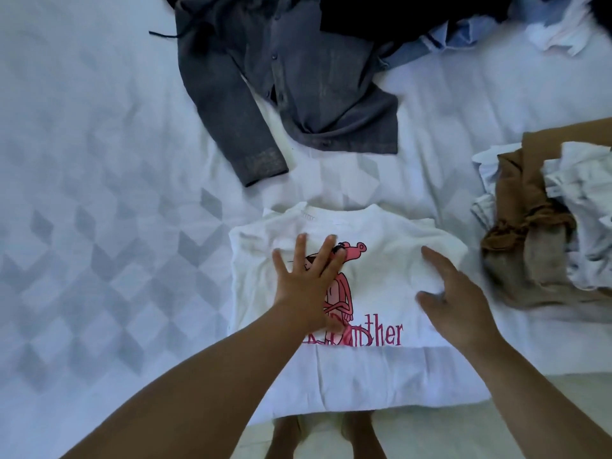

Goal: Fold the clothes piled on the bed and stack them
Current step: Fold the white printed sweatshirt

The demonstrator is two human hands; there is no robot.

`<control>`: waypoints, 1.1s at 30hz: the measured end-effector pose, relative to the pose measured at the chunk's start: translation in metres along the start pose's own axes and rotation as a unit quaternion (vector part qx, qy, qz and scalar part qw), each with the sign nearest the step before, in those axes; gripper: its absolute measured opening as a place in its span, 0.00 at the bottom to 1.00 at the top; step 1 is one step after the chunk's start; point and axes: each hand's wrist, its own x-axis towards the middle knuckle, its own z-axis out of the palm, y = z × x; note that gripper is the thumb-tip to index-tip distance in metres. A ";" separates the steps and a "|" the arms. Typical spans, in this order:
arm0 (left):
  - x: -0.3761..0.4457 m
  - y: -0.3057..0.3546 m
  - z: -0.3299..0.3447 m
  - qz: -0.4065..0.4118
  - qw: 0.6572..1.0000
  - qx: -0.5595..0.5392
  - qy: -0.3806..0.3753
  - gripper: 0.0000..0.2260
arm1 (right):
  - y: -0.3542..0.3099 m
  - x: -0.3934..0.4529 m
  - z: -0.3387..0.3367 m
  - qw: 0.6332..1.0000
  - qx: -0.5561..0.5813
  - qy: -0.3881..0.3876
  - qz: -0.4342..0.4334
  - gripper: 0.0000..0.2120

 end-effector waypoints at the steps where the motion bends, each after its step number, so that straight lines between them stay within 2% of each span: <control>1: -0.007 -0.003 -0.005 0.009 1.000 -0.014 0.016 0.52 | -0.010 -0.005 -0.004 0.999 -0.015 0.022 -0.021 0.33; 4: -0.035 -0.028 -0.003 0.026 0.986 -0.100 0.130 0.35 | -0.055 -0.023 -0.011 0.996 -0.034 0.051 -0.068 0.33; 6: -0.061 -0.051 0.002 -0.001 0.961 -0.183 0.209 0.25 | -0.090 -0.035 -0.011 0.994 -0.060 0.029 -0.092 0.33; 8: -0.084 -0.078 0.018 -0.052 0.920 -0.276 0.272 0.21 | -0.127 -0.044 -0.003 0.987 -0.120 -0.014 -0.104 0.34; 11: -0.110 -0.106 0.030 -0.140 0.858 -0.412 0.274 0.15 | -0.174 -0.052 0.029 0.974 -0.184 -0.072 -0.110 0.35; 13: -0.120 -0.117 0.035 -0.157 0.836 -0.456 0.261 0.13 | -0.195 -0.052 0.060 0.968 -0.200 -0.098 -0.119 0.36; 17: -0.120 -0.123 0.045 -0.141 0.841 -0.472 0.223 0.15 | -0.211 -0.054 0.106 0.958 -0.168 -0.166 -0.161 0.35; 19: -0.117 -0.124 0.045 -0.140 0.844 -0.470 0.216 0.15 | -0.205 -0.057 0.112 0.955 -0.135 -0.181 -0.191 0.30; 20: -0.115 -0.123 0.043 -0.143 0.842 -0.472 0.218 0.14 | -0.199 -0.059 0.110 0.959 -0.119 -0.155 -0.207 0.26; 23: -0.108 -0.115 0.038 -0.155 0.832 -0.476 0.238 0.15 | -0.167 -0.053 0.103 0.972 -0.114 0.040 -0.201 0.21; 25: -0.102 -0.103 0.030 -0.152 0.850 -0.432 0.262 0.19 | -0.141 -0.044 0.098 0.976 -0.132 0.097 -0.146 0.23; 28: -0.086 -0.081 0.021 -0.088 0.875 -0.350 0.323 0.21 | -0.119 -0.035 0.103 0.981 -0.135 0.114 -0.080 0.28; 30: -0.071 -0.067 0.020 -0.041 0.894 -0.311 0.319 0.18 | -0.112 -0.032 0.113 0.984 -0.132 0.100 -0.066 0.31; 33: -0.048 -0.057 0.018 -0.022 0.940 -0.228 0.251 0.20 | -0.101 -0.029 0.132 0.981 -0.162 0.045 -0.093 0.32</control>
